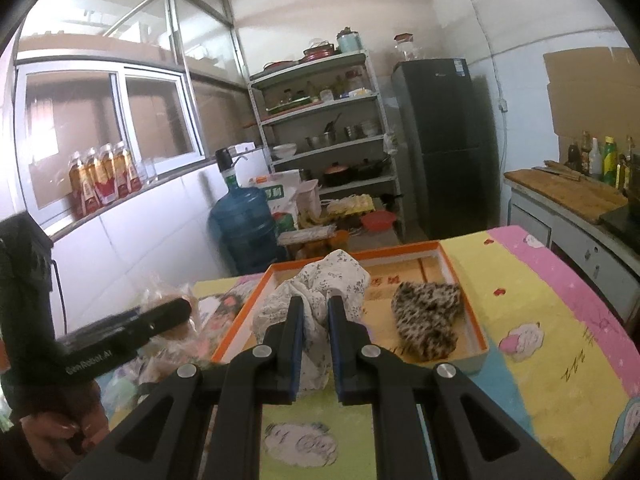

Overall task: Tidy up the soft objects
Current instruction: 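Lift the bagged bun and floral cloth and carry them to the box, then lower the bun and floral cloth into the box and open both tools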

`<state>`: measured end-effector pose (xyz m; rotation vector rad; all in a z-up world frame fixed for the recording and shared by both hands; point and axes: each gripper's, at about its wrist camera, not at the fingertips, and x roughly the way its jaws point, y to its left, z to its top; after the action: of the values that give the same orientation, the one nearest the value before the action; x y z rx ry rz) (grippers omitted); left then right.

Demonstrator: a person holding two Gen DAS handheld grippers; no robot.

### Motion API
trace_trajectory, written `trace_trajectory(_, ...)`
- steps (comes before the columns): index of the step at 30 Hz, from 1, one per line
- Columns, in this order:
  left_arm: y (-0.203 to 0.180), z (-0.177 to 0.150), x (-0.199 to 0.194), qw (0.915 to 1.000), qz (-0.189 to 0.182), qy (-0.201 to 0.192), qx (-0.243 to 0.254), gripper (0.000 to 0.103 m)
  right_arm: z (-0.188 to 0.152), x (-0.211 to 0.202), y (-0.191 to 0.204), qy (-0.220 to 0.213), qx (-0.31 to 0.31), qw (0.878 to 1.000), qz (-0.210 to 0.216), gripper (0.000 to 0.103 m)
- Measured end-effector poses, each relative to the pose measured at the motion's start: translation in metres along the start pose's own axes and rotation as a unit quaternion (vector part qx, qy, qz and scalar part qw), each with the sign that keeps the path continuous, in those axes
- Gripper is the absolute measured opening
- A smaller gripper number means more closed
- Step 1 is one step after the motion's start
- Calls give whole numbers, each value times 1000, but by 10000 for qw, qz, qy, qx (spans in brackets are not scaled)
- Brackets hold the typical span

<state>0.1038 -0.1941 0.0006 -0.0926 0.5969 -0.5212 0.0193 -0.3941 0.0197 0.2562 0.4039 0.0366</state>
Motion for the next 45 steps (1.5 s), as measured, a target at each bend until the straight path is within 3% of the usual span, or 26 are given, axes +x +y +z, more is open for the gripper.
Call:
trace_trajectory(11, -4, 5, 61, 9982, 148, 519, -273, 49, 12, 32, -37, 22, 247, 9996, 149, 13)
trace_trajectory(29, 12, -2, 115, 9904, 363, 1143, -682, 49, 4, 91, -64, 458, 469, 9973, 340, 13)
trace_trajectory(40, -7, -9, 130, 9898, 719, 1223, -93, 50, -6, 112, -74, 742, 573, 9951, 315, 13)
trace_trajectory(45, -8, -9, 131, 9894, 712, 1264, -18, 52, -7, 117, -75, 797, 602, 9946, 264, 13)
